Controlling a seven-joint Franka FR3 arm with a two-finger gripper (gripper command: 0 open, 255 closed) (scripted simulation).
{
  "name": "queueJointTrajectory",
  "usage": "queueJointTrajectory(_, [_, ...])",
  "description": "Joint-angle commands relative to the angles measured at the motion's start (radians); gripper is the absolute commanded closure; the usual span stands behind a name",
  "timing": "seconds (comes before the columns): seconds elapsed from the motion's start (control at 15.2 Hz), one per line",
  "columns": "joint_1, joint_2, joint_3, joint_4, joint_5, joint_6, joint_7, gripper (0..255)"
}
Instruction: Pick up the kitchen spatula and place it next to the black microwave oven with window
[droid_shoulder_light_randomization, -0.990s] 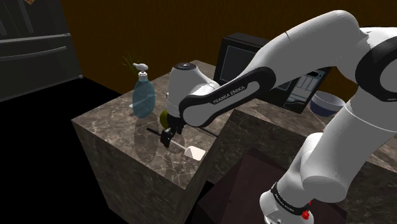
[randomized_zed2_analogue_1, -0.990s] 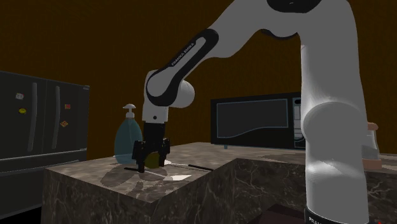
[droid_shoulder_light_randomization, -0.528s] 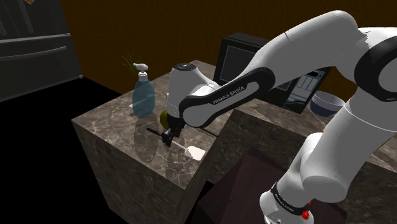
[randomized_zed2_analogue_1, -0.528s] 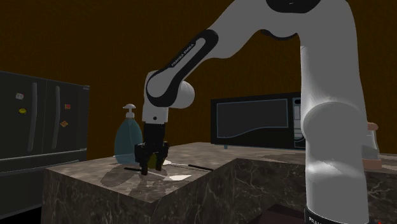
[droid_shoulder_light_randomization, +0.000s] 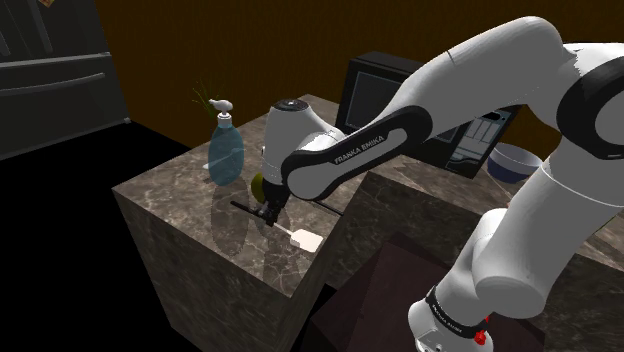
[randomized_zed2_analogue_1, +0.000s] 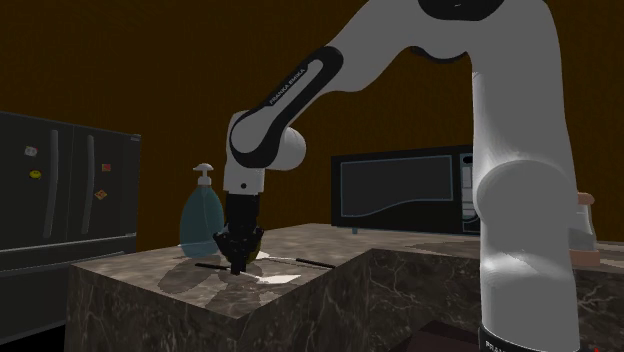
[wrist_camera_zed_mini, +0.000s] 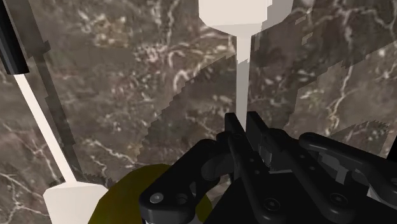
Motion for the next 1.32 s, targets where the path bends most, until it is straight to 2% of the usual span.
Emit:
queueJointTrajectory(0.0, [0.000, 0.000, 0.000, 0.000, 0.000, 0.000, 0.000, 255])
queueJointTrajectory(1.25, [0.001, -0.137, -0.007, 0.126, 0.040, -0.260, -0.031, 255])
